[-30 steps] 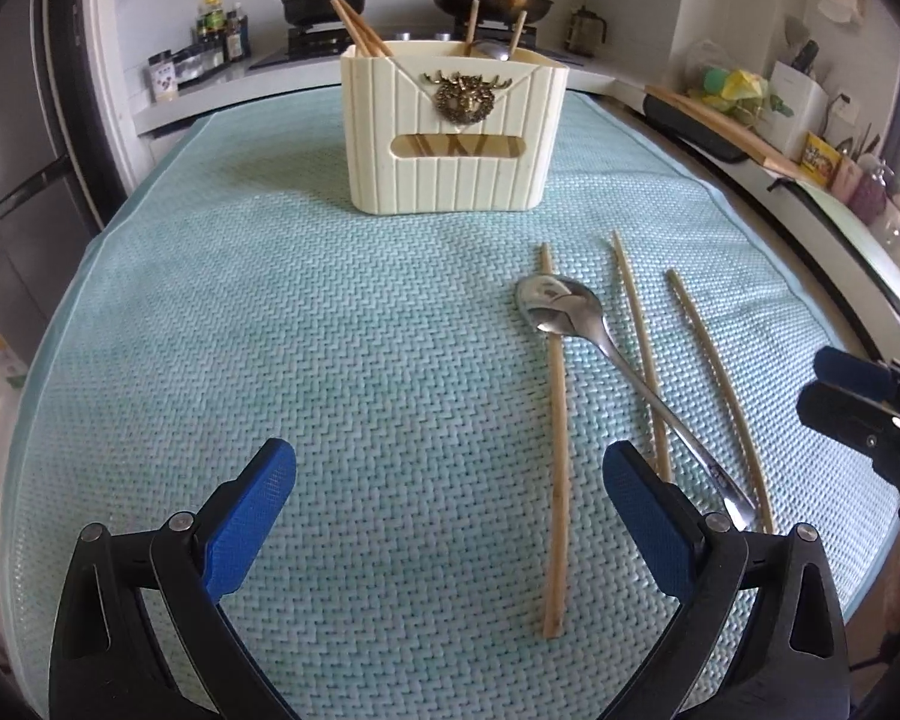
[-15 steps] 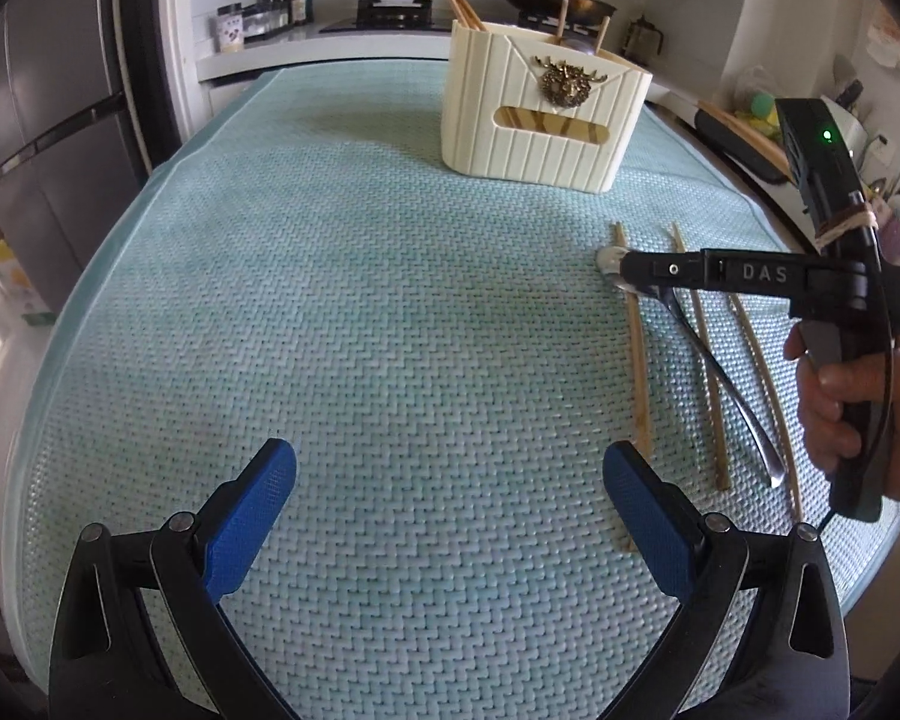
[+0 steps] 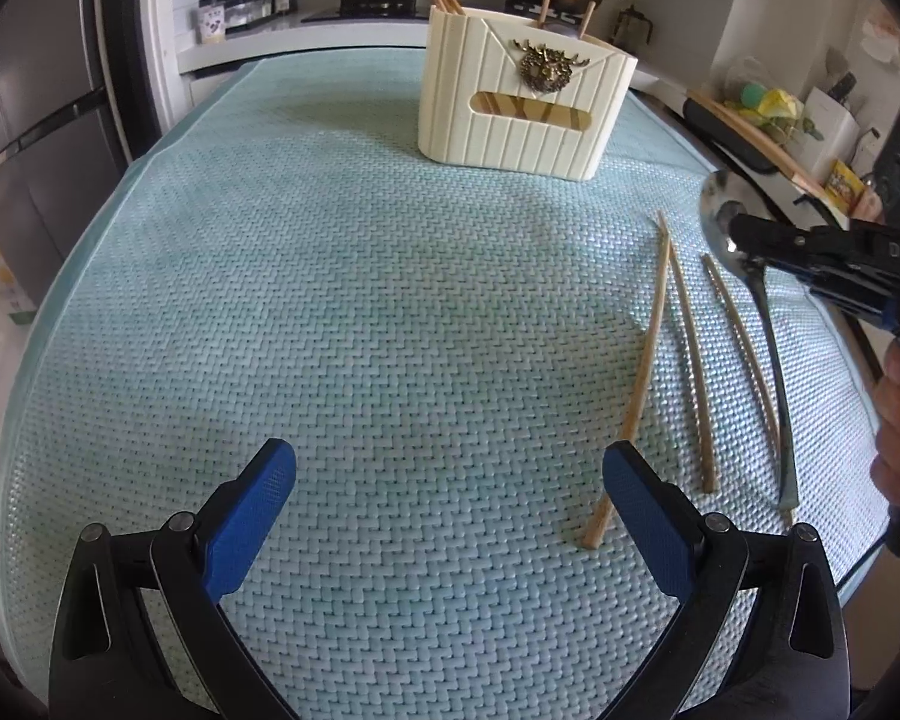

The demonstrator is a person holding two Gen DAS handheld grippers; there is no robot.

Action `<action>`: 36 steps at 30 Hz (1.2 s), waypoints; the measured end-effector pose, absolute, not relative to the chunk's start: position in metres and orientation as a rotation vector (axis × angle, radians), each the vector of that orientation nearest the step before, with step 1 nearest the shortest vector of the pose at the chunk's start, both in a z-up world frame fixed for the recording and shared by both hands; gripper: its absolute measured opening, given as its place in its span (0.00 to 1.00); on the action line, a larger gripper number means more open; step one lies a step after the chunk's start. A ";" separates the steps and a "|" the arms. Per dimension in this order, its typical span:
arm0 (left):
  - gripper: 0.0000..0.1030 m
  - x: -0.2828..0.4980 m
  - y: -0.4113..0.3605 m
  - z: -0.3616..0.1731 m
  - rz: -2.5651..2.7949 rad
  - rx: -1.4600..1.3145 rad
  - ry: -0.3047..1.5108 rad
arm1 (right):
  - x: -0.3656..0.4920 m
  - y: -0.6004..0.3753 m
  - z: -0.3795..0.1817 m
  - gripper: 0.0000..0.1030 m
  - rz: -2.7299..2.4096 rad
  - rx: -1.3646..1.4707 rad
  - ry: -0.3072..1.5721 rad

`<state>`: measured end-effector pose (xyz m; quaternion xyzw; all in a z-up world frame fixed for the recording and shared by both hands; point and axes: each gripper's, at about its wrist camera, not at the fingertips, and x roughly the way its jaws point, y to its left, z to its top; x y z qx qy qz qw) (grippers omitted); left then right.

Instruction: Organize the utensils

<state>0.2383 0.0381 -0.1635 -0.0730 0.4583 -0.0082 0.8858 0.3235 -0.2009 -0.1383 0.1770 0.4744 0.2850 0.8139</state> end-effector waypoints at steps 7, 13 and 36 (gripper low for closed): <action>0.99 0.279 0.006 -0.148 -0.179 -0.094 0.948 | 0.281 -0.267 -0.106 0.04 0.449 0.459 0.889; 0.95 0.339 -0.042 -0.156 -0.286 0.097 0.979 | 0.264 -0.306 -0.103 0.04 0.356 0.486 0.842; 0.04 0.396 -0.118 -0.175 -0.411 0.296 1.091 | 0.247 -0.320 -0.104 0.04 0.342 0.518 0.800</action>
